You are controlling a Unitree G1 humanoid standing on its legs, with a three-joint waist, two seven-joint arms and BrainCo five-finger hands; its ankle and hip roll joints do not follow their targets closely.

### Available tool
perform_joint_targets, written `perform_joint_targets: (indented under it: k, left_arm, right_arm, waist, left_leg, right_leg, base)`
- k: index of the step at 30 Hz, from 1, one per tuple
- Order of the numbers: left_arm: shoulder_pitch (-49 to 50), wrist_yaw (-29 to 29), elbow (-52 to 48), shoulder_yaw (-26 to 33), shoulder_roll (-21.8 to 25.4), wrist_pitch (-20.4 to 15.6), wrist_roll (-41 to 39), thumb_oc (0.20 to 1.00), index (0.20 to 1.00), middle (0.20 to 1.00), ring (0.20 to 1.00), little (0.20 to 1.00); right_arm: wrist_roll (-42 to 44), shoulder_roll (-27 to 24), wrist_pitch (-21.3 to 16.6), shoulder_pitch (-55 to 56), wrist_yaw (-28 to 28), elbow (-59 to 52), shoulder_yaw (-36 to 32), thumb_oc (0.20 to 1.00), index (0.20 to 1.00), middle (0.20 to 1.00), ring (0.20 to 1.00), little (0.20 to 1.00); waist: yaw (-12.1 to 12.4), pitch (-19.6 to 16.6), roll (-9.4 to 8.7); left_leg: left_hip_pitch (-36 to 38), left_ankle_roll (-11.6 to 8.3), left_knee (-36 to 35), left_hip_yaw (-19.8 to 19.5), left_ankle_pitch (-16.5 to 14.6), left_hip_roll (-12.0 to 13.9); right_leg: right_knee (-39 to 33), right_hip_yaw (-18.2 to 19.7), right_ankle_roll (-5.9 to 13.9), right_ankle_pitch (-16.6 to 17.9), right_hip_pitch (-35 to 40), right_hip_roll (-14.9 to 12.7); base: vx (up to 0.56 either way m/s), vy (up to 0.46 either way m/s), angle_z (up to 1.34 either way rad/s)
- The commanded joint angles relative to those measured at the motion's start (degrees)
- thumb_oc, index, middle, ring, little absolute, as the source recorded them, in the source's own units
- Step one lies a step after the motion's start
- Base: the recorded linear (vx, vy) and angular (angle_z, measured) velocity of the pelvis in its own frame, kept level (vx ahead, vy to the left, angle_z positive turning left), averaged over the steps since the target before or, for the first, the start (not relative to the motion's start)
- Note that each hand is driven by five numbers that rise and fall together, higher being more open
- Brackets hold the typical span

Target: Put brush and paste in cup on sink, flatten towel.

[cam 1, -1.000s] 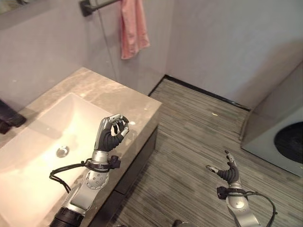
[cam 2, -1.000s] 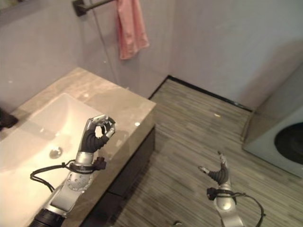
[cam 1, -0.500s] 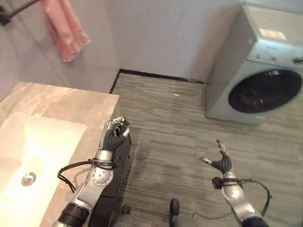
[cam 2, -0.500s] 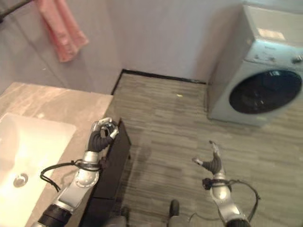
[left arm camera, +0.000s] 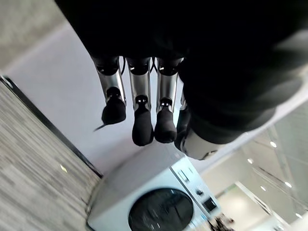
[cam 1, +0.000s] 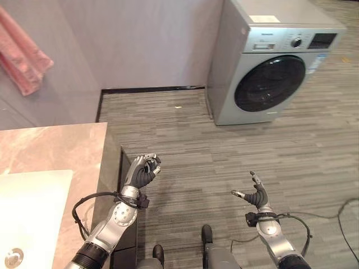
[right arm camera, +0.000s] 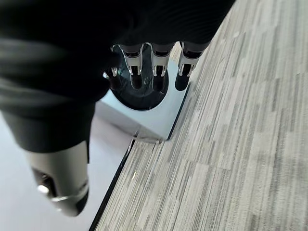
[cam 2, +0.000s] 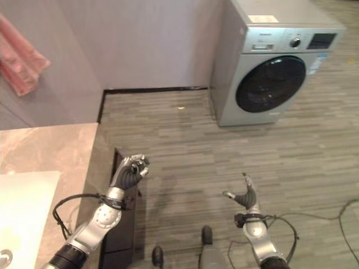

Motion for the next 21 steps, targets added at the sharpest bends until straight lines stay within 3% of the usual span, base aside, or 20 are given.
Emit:
perform_joint_targets:
  k: [1, 2, 3, 4, 8, 12, 14, 15, 16, 18, 19, 20, 21]
  left_arm:
    - [0.8, -1.5, 0.1, 1.5, -0.8, -1.2, -4.9, 0.504, 0.504, 0.504, 0.504, 0.504]
    - [1.1, -1.3, 0.9, 1.7, -1.4, -1.4, -6.4, 0.567, 0.567, 0.567, 0.567, 0.567]
    - [1.3, -1.1, 2.1, 2.2, -2.5, -1.0, -9.6, 0.821, 0.821, 0.821, 0.821, 0.821]
    - [1.5, -1.4, 3.6, 2.4, -3.5, -0.4, -12.2, 1.0, 1.0, 1.0, 1.0, 1.0]
    - [0.4, -4.3, 16.2, 3.5, -8.5, 2.4, -21.9, 1.0, 1.0, 1.0, 1.0, 1.0]
    - [-1.5, -6.0, 23.9, 4.3, -10.5, 4.4, -25.1, 1.0, 1.0, 1.0, 1.0, 1.0]
    - [-2.1, -6.3, 27.1, 4.4, -10.2, 5.5, -25.0, 1.0, 1.0, 1.0, 1.0, 1.0]
    - [-2.1, -6.3, 27.2, 4.4, -10.2, 5.5, -25.0, 1.0, 1.0, 1.0, 1.0, 1.0]
    - [-2.8, -5.8, 29.0, 4.5, -9.4, 6.1, -23.4, 1.0, 1.0, 1.0, 1.0, 1.0]
    - [-3.9, -5.2, 32.2, 5.0, -9.2, 6.9, -22.7, 1.0, 1.0, 1.0, 1.0, 1.0]
    - [-4.6, -5.0, 34.7, 5.3, -9.4, 7.2, -22.3, 1.0, 1.0, 1.0, 1.0, 1.0]
    - [-4.4, -4.0, 37.0, 6.2, -9.7, 7.2, -22.0, 1.0, 1.0, 1.0, 1.0, 1.0]
    - [-4.7, -3.9, 40.1, 5.8, -9.9, 7.7, -21.3, 1.0, 1.0, 1.0, 1.0, 1.0]
  right_arm:
    - [2.8, -0.5, -1.4, 0.7, 2.6, -0.4, 0.5, 1.0, 1.0, 1.0, 1.0, 1.0]
    - [3.8, -0.4, -1.4, 0.9, 3.1, 0.0, 0.5, 1.0, 1.0, 1.0, 1.0, 1.0]
    - [5.1, -0.1, -1.6, 1.1, 3.5, 0.1, 0.5, 1.0, 1.0, 1.0, 1.0, 1.0]
    - [6.6, 0.1, -1.8, 1.3, 3.6, 0.6, 0.4, 1.0, 1.0, 1.0, 1.0, 1.0]
    - [14.2, 2.9, -1.2, 0.1, 5.8, 6.9, 1.7, 1.0, 1.0, 1.0, 1.0, 1.0]
    - [13.0, 2.4, 0.2, -3.2, 6.5, 7.9, 4.2, 1.0, 1.0, 1.0, 1.0, 1.0]
    - [13.1, 1.3, 1.0, -4.3, 6.9, 6.8, 4.9, 1.0, 1.0, 1.0, 1.0, 1.0]
    - [13.1, 1.3, 1.0, -4.4, 6.9, 6.8, 4.9, 1.0, 1.0, 1.0, 1.0, 1.0]
    - [12.7, 0.7, 1.5, -5.1, 6.7, 6.8, 4.7, 1.0, 1.0, 1.0, 1.0, 1.0]
    - [13.6, 0.5, 1.8, -5.3, 6.4, 7.7, 3.7, 1.0, 1.0, 1.0, 1.0, 1.0]
    - [13.7, 0.6, 2.0, -5.8, 6.3, 8.6, 3.6, 1.0, 1.0, 1.0, 1.0, 1.0]
    - [13.2, 0.3, 1.6, -5.7, 5.4, 9.2, 3.5, 1.0, 1.0, 1.0, 1.0, 1.0]
    - [14.3, 1.8, 1.8, -5.8, 5.8, 10.9, 3.7, 1.0, 1.0, 1.0, 1.0, 1.0]
  waist:
    - [1.0, 0.0, -0.14]
    - [1.1, 0.0, -0.16]
    - [1.3, 0.0, -0.34]
    - [1.3, 0.0, -0.41]
    - [1.7, -1.2, -1.14]
    - [1.4, -1.2, -0.77]
    - [0.7, 1.1, -0.85]
    - [0.6, 1.1, -0.76]
    - [0.3, 3.1, -1.09]
    - [-0.3, 4.3, -1.26]
    - [-0.2, 4.6, -1.32]
    - [-0.1, 4.7, -0.83]
    - [0.6, 6.2, -1.94]
  left_leg:
    - [-1.3, 1.52, 0.3, -4.2, 1.0, -4.1]
    - [-1.1, 1.34, 0.2, -4.4, 0.9, -3.9]
    - [-1.2, 1.09, 0.5, -4.9, 0.7, -3.7]
    - [-1.7, 0.84, 1.3, -5.8, 0.4, -3.6]
    - [-2.4, -0.29, 4.2, -6.4, -0.2, -3.3]
    - [-4.2, -1.41, 10.0, -7.1, -1.8, -2.4]
    - [-9.1, -3.79, 22.5, -5.9, -1.2, -0.5]
    - [-9.5, -3.82, 23.0, -6.0, -1.4, -0.4]
    - [-11.9, -4.59, 29.4, -3.8, -0.4, 1.9]
    - [-15.5, -4.32, 30.1, 0.2, -0.3, 5.4]
    - [-17.6, -4.06, 29.5, 0.3, -0.9, 5.6]
    - [-15.8, -3.44, 26.1, 0.7, -0.6, 5.4]
    - [-19.7, -4.36, 33.4, -1.8, 3.4, 4.3]
  right_leg:
    - [12.5, -5.5, -0.4, -12.5, 2.9, -2.4]
    - [11.0, -5.5, -0.84, -12.3, 3.0, -2.3]
    - [8.9, -5.5, -1.16, -11.9, 2.3, -2.8]
    - [8.3, -5.7, -1.55, -11.9, 2.4, -2.8]
    - [4.4, -6.2, -2.86, -12.8, 6.1, -1.7]
    - [5.2, -7.2, -4.5, -15.2, 7.0, -0.8]
    - [9.9, -8.2, -6.34, -18.2, 7.0, -0.9]
    - [10.0, -8.3, -6.38, -18.3, 6.9, -0.8]
    - [14.7, -9.5, -7.17, -20.6, 6.6, -0.8]
    - [17.5, -11.1, -7.43, -22.4, 6.2, -1.3]
    - [18.4, -11.2, -7.53, -23.2, 6.1, -1.4]
    - [20.2, -11.0, -7.82, -23.7, 6.1, -0.8]
    - [20.9, -9.8, -8.33, -23.9, 5.9, -0.3]
  base:
    - [0.07, -0.067, -0.38]
    - [0.08, -0.097, -0.26]
    - [0.09, -0.103, -0.21]
    - [0.08, -0.119, -0.1]
    - [0.08, -0.145, 0.14]
    - [0.02, -0.162, 0.17]
    - [-0.03, -0.168, 0.24]
    - [-0.04, -0.176, 0.5]
    - [-0.04, -0.156, 0.45]
    - [-0.04, -0.13, 0.28]
    - [0.03, -0.023, 0.37]
    - [0.03, -0.047, 0.31]
    - [0.03, -0.037, -0.01]
